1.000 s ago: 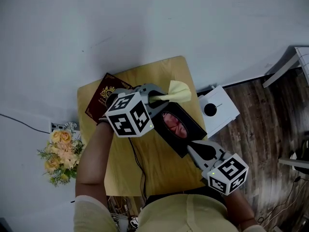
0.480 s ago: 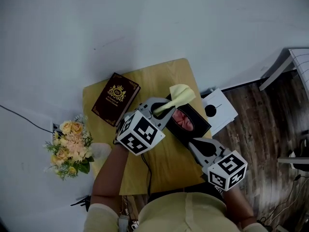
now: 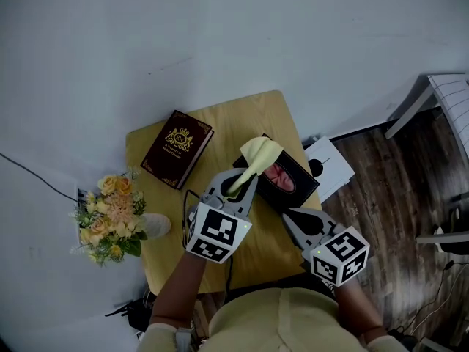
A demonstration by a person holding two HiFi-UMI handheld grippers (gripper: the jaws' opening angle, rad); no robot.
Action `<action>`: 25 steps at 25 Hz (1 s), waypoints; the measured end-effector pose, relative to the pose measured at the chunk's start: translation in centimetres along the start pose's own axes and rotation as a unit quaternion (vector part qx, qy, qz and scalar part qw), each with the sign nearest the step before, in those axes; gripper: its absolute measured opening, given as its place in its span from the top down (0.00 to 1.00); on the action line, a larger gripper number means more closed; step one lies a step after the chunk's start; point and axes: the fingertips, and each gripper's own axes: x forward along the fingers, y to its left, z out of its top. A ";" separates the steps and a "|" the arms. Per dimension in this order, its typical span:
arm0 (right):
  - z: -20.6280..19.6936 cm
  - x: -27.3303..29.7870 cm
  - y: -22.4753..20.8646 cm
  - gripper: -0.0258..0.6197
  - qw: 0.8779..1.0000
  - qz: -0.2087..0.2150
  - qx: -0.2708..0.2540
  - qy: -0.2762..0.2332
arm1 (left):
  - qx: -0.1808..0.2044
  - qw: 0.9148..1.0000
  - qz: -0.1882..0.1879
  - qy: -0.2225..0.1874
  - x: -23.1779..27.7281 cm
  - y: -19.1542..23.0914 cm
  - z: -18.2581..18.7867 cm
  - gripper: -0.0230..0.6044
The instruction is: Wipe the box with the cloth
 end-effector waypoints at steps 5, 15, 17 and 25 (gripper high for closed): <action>-0.2 -0.3 0.9 0.91 1.000 -0.003 -0.001 -0.003 | -0.027 0.998 0.056 -0.019 -2.2 -0.5 -0.3 0.91; 0.0 -1.1 2.8 0.91 1.000 -0.014 -0.010 -0.022 | -0.118 0.985 0.121 -0.037 -6.0 -0.8 -2.4 0.91; 0.0 -1.1 3.0 0.91 1.000 -0.015 -0.011 -0.025 | -0.127 0.983 0.125 -0.035 -6.2 -1.2 -2.8 0.91; 0.0 -1.4 3.4 0.91 0.999 -0.024 0.005 -0.036 | -0.169 0.976 0.139 -0.013 -7.2 -2.6 -4.7 0.91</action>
